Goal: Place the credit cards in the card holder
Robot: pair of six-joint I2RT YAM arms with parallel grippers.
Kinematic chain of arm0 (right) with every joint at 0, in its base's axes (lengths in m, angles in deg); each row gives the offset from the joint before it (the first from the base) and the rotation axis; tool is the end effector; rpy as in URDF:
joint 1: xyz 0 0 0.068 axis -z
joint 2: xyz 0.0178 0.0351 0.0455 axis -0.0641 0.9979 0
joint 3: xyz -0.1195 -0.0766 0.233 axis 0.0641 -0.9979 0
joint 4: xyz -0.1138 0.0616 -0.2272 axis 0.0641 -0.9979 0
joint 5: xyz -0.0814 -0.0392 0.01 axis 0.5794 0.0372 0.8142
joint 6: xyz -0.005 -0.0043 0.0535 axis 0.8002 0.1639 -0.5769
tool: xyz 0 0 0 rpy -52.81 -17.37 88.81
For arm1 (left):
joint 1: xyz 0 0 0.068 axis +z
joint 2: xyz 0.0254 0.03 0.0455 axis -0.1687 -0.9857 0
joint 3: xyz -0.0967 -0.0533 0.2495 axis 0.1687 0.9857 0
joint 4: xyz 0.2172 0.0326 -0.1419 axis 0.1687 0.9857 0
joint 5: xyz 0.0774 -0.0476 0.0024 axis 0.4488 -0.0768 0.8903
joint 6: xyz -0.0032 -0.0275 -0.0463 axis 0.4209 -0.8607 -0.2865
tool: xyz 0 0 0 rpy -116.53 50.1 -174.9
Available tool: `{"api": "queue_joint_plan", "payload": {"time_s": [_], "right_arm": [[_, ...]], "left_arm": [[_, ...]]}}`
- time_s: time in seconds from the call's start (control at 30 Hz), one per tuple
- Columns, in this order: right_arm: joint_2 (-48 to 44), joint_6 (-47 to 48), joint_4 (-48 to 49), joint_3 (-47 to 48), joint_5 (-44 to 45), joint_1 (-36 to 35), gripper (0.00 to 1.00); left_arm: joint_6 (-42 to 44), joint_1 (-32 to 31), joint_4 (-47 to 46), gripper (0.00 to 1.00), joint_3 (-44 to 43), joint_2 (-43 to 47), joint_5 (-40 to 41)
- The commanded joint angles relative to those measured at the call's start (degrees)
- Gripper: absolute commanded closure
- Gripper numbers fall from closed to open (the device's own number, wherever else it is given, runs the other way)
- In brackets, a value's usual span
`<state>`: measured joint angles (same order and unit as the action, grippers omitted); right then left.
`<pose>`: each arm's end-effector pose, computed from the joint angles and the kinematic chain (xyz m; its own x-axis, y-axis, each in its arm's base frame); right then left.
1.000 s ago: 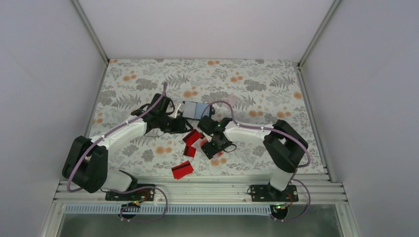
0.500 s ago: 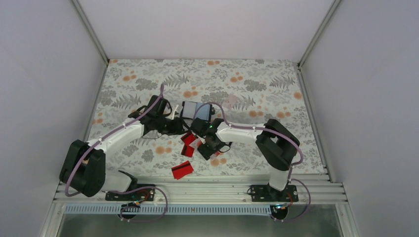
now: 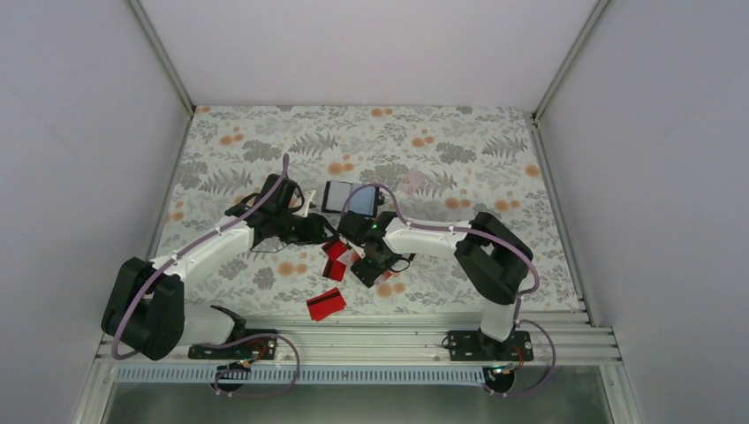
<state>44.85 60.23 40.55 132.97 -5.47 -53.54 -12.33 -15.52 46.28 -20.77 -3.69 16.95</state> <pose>0.1770 0.2736 0.1399 -0.7147 -0.6971 -0.0578 -0.6981 0.7160 -0.0042 0.2162 -0.1240 0.2076 -0.9602 0.0304 -0.2777 0.2161 0.7108 -0.6694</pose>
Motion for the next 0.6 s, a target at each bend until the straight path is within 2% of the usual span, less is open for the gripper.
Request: {"api": "queue_joint_plan", "payload": {"time_s": [0.0,0.1,0.3,0.57], "right_arm": [[8.41,1.26,3.29,-3.95,3.45,-1.37,0.27],[8.80,1.53,3.85,-3.95,4.07,-1.32,0.31],[9.55,2.66,4.74,-3.86,3.05,-1.28,0.59],[5.42,2.55,5.35,-4.19,-0.58,0.28,0.62]], "left_arm": [[0.02,0.32,0.12,0.59,-1.15,0.27,0.40],[0.44,0.32,0.60,0.59,-2.32,-0.58,0.48],[0.52,0.30,0.39,0.59,-2.33,-1.78,0.91],[-0.82,0.28,-0.81,0.59,-0.56,-1.73,0.69]]}}
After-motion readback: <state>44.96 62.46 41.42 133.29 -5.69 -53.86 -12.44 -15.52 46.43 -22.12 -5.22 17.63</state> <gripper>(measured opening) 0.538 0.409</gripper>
